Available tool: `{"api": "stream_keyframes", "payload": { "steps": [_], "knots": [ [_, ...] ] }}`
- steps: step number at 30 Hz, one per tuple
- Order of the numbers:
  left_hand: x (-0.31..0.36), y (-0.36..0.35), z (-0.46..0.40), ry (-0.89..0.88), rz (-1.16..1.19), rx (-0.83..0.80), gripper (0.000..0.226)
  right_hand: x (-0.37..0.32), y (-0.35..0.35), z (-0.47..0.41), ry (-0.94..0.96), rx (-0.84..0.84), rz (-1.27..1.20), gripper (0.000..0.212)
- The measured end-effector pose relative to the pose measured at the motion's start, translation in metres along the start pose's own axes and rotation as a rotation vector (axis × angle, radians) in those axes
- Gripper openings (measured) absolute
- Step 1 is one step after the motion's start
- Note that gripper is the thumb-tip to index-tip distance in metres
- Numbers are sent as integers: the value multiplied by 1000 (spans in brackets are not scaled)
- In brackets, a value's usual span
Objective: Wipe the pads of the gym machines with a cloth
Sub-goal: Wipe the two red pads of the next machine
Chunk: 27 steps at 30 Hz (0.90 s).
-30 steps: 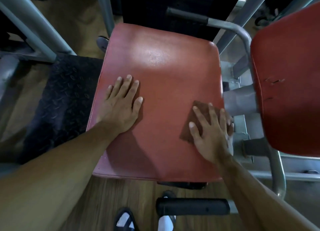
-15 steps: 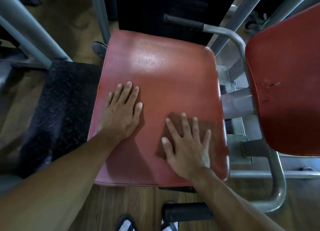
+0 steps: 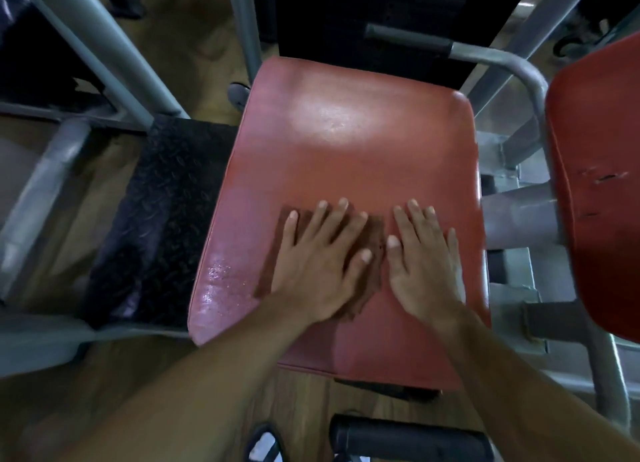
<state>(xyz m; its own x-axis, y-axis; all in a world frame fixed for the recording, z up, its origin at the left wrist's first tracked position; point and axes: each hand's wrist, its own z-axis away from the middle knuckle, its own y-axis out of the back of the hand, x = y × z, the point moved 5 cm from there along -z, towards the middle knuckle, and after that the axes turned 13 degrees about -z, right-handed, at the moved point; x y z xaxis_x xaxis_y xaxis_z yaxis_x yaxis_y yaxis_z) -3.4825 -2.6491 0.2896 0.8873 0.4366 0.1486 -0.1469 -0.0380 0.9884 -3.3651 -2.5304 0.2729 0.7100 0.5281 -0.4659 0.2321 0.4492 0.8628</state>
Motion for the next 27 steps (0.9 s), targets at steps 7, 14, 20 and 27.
{"api": "stream_keyframes", "payload": {
  "steps": [7,14,20,27],
  "knots": [
    [-12,-13,27,-15,-199,-103,64,-1,-4,2,-15,-49,83,59],
    [-74,-1,19,196,-236,-168,67,-1,-5,0,2,-56,118,60],
    [-93,0,56,206,-151,-169,69,-1,-6,0,12,-59,134,60],
    [-70,-6,92,376,-196,-31,68,1,-5,0,23,-65,102,59]
  ]
}}
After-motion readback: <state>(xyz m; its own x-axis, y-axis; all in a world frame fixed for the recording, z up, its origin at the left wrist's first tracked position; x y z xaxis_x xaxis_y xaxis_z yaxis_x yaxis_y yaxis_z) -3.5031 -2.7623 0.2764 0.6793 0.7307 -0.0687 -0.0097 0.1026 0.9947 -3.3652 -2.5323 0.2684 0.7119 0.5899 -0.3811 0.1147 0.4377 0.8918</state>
